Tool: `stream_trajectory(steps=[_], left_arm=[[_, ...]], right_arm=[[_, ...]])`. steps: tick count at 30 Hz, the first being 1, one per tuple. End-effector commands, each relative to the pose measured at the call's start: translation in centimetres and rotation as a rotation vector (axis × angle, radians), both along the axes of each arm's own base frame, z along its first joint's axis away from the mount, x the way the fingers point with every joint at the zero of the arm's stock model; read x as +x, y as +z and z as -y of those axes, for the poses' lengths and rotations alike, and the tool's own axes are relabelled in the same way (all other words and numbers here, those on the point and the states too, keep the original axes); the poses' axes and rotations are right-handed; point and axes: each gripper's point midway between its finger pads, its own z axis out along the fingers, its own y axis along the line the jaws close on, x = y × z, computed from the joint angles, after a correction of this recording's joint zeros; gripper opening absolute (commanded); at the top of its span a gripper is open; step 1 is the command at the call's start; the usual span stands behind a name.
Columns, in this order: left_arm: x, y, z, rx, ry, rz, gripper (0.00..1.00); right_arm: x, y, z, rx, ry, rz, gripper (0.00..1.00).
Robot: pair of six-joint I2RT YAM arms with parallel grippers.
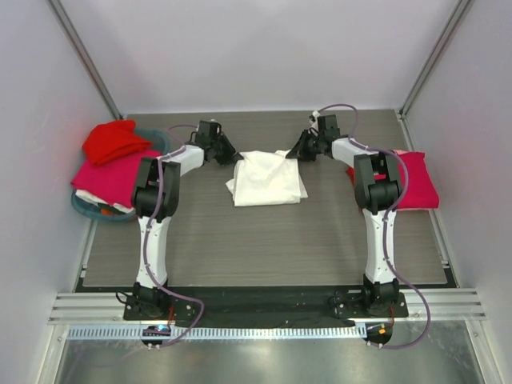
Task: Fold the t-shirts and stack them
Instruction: Neatly place the folded tshirt to the corner
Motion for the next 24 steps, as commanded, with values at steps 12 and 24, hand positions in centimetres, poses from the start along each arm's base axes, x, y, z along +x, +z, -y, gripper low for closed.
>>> stream_trajectory(steps=[12,24], left_arm=[[-4.8,12.4,2.6,-0.187,-0.071,0.254,0.00],[-11.7,24.6,12.9,-0.286,-0.216,0.473,0.00]], right_arm=[[-4.3,14.8,3.8,-0.003,-0.078,0.235,0.01],[-11.5,24.6,16.4,0.009,-0.358,0.319,0.01]])
